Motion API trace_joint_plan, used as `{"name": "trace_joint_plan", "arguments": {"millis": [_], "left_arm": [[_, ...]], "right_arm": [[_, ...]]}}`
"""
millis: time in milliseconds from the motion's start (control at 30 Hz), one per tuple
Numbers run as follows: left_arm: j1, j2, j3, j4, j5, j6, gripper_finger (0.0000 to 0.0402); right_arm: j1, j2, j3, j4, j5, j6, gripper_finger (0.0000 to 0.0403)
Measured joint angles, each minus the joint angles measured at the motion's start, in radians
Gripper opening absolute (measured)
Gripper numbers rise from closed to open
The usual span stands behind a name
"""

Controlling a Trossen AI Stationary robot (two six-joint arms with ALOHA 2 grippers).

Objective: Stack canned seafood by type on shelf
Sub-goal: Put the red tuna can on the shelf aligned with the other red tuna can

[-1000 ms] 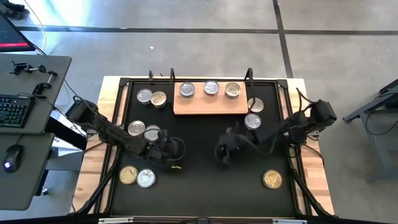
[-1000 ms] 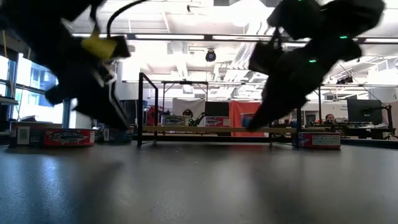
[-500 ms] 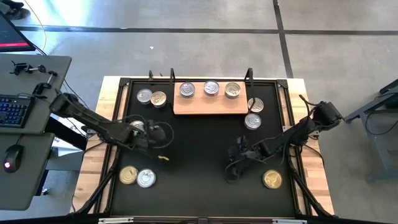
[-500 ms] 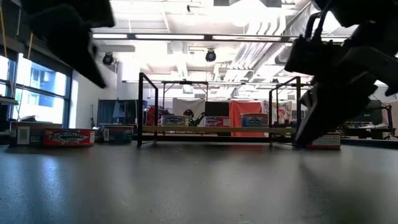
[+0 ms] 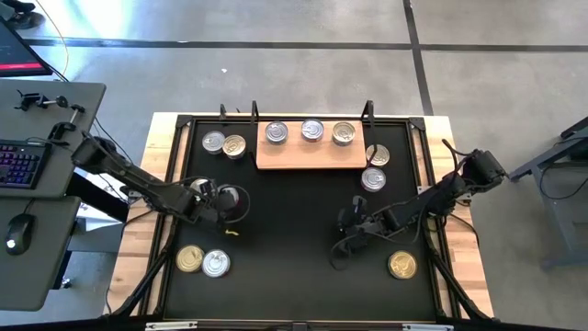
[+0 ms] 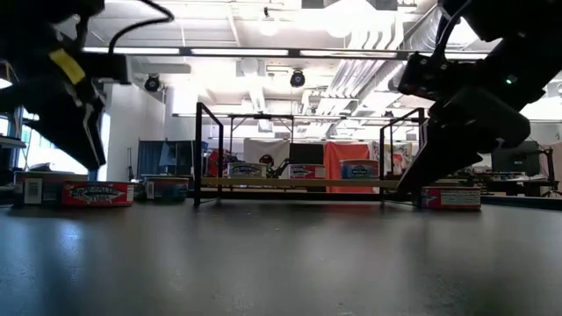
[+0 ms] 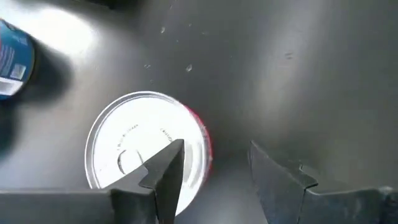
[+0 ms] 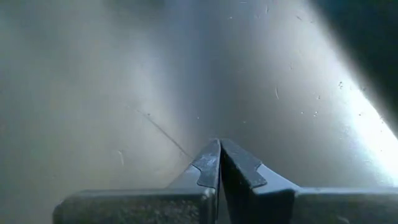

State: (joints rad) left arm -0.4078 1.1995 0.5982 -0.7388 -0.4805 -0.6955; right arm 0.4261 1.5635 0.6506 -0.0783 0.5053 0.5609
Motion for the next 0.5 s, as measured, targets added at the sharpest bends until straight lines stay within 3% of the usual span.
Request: {"name": "trace_joint_plan", "arguments": {"millis": [200, 400, 500], "left_arm": [[0.022, 0.005, -0.093, 0.068, -0.009, 0.039, 0.0142], [0.023, 0.003, -0.126, 0.181, -0.007, 0.143, 0.0030], [0.023, 0.004, -0.128, 0.282, 0.023, 0.199, 0.0009]], "right_arm": [[-0.001, 0.000, 0.000, 0.022, 0.014, -0.020, 0.0004], [0.000, 0.001, 0.001, 0.185, 0.066, -0.195, 0.0004], [-0.001, 0.001, 0.001, 0.290, 0.066, -0.324, 0.0004]]}}
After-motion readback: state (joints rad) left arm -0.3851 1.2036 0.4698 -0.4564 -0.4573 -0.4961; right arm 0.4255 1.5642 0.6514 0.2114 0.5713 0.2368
